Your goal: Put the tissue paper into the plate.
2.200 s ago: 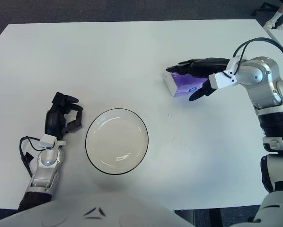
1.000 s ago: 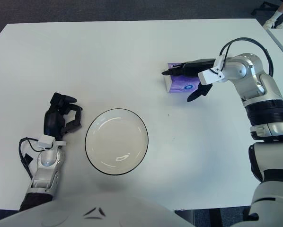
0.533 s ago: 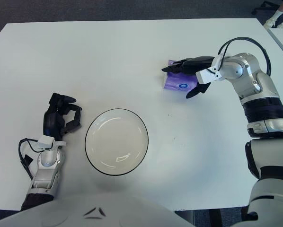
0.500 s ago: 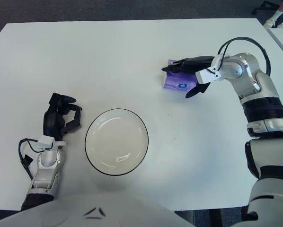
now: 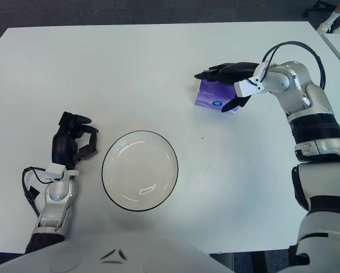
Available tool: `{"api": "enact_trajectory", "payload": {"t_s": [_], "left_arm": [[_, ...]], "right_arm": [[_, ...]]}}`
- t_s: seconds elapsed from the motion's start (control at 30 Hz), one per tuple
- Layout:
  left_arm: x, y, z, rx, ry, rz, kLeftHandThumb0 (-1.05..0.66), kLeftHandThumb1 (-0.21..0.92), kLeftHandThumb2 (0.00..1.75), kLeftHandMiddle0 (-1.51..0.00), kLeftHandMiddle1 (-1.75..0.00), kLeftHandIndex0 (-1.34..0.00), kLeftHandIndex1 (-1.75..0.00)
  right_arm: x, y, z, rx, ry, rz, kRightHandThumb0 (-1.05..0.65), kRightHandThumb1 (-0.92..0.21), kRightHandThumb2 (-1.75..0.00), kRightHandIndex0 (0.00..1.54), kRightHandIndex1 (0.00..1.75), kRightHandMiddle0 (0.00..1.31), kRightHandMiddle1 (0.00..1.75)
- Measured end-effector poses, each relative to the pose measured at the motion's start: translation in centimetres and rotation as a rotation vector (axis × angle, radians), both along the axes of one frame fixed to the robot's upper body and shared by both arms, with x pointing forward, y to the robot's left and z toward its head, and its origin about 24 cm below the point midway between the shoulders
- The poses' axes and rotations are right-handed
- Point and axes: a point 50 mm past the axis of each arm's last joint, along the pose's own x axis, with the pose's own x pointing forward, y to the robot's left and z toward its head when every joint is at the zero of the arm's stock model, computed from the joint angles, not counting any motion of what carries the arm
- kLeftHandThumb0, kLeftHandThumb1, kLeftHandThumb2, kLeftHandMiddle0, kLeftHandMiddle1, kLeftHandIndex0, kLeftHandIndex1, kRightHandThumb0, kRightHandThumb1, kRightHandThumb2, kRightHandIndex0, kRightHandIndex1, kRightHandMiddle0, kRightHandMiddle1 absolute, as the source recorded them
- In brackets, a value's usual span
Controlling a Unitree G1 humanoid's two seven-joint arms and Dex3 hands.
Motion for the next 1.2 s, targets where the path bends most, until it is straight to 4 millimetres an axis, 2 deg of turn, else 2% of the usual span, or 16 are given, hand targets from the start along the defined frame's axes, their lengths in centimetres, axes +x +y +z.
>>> {"api": "enact_trajectory", "payload": {"t_s": [0.3, 0.73, 0.9, 1.2], "left_arm": [[0.0, 0.0, 0.0, 0.000, 0.000, -0.001, -0.01, 0.50, 1.02, -0.61, -1.45, -0.31, -1.75], [0.0, 0.0, 0.0, 0.009, -0.001, 0.000, -0.01, 0.46, 1.06, -0.64, -1.45, -0.33, -1.75], [0.0, 0.0, 0.0, 0.010, -0.001, 0.001, -0.01, 0.45, 1.07, -0.64, -1.45, -0.34, -1.75], [0.0, 0.0, 0.0, 0.008, -0.001, 0.000, -0.01, 0.46, 1.05, -0.65, -1.42, -0.34, -1.75]], "right_arm": [[0.2, 0.0, 0.5, 0.023, -0.062, 0.007, -1.02, -0.54, -0.60, 0.00, 0.00, 0.00, 0.00], [0.4, -0.3, 1.3, 0.033, -0.123, 0.015, -1.05, -0.69, -0.48, 0.00, 0.00, 0.00, 0.00], [0.6, -0.5, 1.5, 0.033, -0.126, 0.003, -1.05, -0.69, -0.45, 0.00, 0.00, 0.00, 0.00], [1.0, -0.1, -0.1, 0.044, -0.062, -0.005, -1.05, -0.67, -0.43, 0.00, 0.00, 0.00, 0.00]]}}
